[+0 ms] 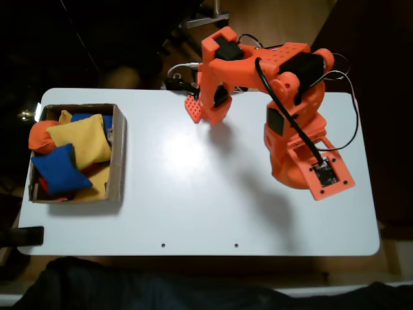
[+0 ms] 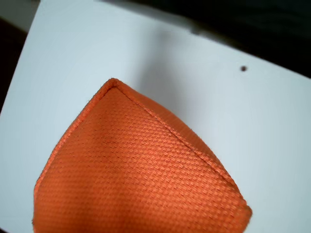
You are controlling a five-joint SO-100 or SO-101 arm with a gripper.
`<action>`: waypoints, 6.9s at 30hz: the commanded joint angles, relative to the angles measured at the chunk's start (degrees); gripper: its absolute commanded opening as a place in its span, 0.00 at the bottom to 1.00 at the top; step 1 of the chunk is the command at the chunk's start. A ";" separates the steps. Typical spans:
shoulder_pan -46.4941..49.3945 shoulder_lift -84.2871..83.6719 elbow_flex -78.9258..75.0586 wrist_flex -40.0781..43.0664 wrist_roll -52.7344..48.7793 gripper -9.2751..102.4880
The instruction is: Grasp a bag and put it in the box.
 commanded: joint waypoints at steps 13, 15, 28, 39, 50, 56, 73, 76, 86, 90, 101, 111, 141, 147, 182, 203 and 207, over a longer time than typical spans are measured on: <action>9.76 6.94 -1.41 0.79 -0.62 0.11; 11.43 7.03 -1.05 0.79 -0.88 0.11; 21.88 7.82 3.78 -1.23 -2.20 0.11; 31.29 13.45 11.25 -4.92 -5.89 0.11; 44.38 18.37 14.06 -7.82 -11.07 0.11; 52.03 18.46 14.50 -9.93 -13.01 0.11; 63.37 18.28 15.03 -12.57 -14.59 0.11; 65.30 18.28 15.03 -13.27 -15.21 0.11; 71.19 17.84 14.85 -15.38 -15.91 0.11; 73.56 17.84 14.85 -17.23 -16.00 0.11; 80.95 14.77 14.77 -21.62 -17.40 0.11; 85.25 11.87 14.68 -25.40 -16.96 0.11; 90.88 -2.55 1.85 -28.39 -15.91 0.11; 91.58 -6.24 -1.85 -30.15 -15.64 0.12; 91.32 -10.55 -2.99 -29.79 -11.69 0.47; 90.88 -10.20 -2.90 -29.27 -6.33 0.66; 90.97 -10.63 -2.90 -29.53 -5.89 0.68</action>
